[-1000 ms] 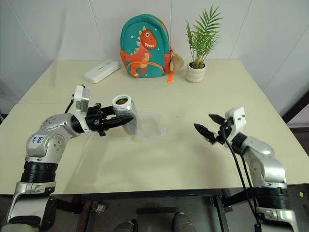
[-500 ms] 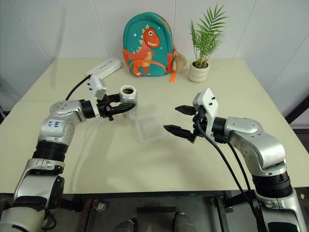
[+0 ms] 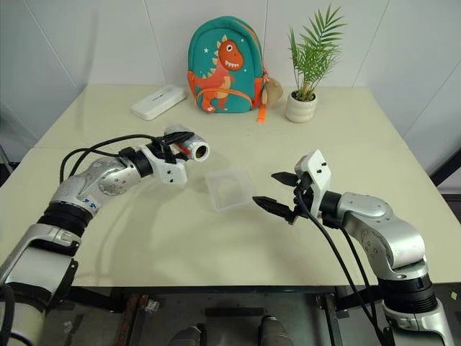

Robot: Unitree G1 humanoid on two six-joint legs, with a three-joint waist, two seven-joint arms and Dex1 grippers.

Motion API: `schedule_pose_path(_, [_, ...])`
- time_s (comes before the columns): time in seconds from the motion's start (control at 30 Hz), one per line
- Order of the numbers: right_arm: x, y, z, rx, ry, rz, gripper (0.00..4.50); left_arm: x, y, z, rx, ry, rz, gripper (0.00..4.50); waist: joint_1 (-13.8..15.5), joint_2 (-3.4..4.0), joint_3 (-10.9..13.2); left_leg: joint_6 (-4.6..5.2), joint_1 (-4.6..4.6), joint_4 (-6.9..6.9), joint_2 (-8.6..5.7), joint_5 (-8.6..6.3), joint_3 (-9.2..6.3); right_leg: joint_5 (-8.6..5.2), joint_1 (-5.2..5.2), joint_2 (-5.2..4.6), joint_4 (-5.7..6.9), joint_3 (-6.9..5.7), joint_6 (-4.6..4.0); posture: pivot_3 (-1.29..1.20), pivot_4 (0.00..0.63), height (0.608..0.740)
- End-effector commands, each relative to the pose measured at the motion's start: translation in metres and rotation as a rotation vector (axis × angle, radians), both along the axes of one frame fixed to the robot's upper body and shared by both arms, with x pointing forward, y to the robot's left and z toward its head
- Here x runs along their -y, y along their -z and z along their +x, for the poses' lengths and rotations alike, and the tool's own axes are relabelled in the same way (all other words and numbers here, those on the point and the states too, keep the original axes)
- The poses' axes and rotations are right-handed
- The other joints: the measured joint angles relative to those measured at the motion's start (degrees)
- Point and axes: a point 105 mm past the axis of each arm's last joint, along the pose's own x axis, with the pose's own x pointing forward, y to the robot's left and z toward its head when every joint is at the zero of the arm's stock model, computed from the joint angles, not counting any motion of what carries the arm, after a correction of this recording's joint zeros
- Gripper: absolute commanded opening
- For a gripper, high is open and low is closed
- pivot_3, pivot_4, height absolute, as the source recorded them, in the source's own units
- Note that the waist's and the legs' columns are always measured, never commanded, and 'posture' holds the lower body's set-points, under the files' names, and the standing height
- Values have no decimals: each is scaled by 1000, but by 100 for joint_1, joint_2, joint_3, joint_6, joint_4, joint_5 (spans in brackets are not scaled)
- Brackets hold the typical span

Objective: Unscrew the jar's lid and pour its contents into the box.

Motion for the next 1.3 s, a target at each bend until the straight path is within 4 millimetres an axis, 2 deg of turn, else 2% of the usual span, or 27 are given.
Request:
schedule_pose_path(0.03, [-1, -10, -4, 37, -7, 44, 4484, 24, -13, -9, 253, 113, 121, 1909, 3, 0, 0, 0, 0, 0, 0, 0, 1, 0, 0, 0, 0, 0, 0, 0, 150, 740])
schedule_pose_path(0.2, [-6, -12, -6, 37, -15, 71, 4484, 36, 7, -2, 349, 138, 316, 1909, -8, 0, 0, 0, 0, -3, 0, 0, 6, 0, -1, 1, -1, 0, 1, 0, 150, 740])
schedule_pose_path(0.5, [-11, -11, -11, 19, -39, 118, 4484, 53, 6, -1, 495, 181, 358, 1909, 5, -1, -1, 0, -3, -4, 0, 0, 27, 0, -21, 1, 14, 17, 1, 0, 150, 740])
schedule_pose_path(0.6, [-13, -11, -13, 13, -54, 126, 4484, 48, 14, 2, 443, 153, 369, 1909, -17, -1, -1, 0, -2, -5, 0, 0, 33, 0, -23, 2, 15, 22, 3, 0, 150, 740])
schedule_pose_path(0.8, [-13, -12, -12, 8, -58, 135, 4484, 39, 10, 3, 425, 134, 381, 1909, -8, -2, -1, 0, -1, -2, 0, 0, 37, 0, -29, 2, 26, 26, 2, 0, 150, 740])
schedule_pose_path(0.93, [-14, -11, -12, 6, -64, 136, 4484, 31, 4, 3, 267, 119, 237, 1909, -1, -2, -1, 0, -2, -1, 0, 0, 38, 1, -29, 2, 26, 28, 2, 0, 150, 740])
schedule_pose_path(1.0, [-14, -10, -12, 6, -64, 135, 4484, 26, -1, 1, 154, 112, 110, 1909, -8, -2, -1, 0, -2, -2, 0, 0, 39, 1, -29, 2, 25, 28, 2, 0, 150, 740])
schedule_pose_path(1.17, [-13, -7, -11, 21, -62, 100, 4484, -9, -10, 12, -226, -3, -319, 1909, -21, -1, -2, 0, 4, -1, 1, 0, 45, 1, -30, 2, 32, 32, 2, 0, 150, 740])
schedule_pose_path(1.27, [-12, -7, -9, 26, -59, 96, 4484, -35, -5, 27, -546, -82, -672, 1909, -16, -1, -2, 1, 1, 13, 1, 1, 45, 1, -30, 3, 43, 32, 1, 0, 150, 740])
schedule_pose_path(1.3, [-11, -7, -8, 31, -57, 93, 4484, -47, -8, 30, -594, -99, -795, 1909, -16, -1, -1, 1, 1, 20, 0, 1, 46, 1, -29, 3, 47, 32, 1, 0, 150, 740])
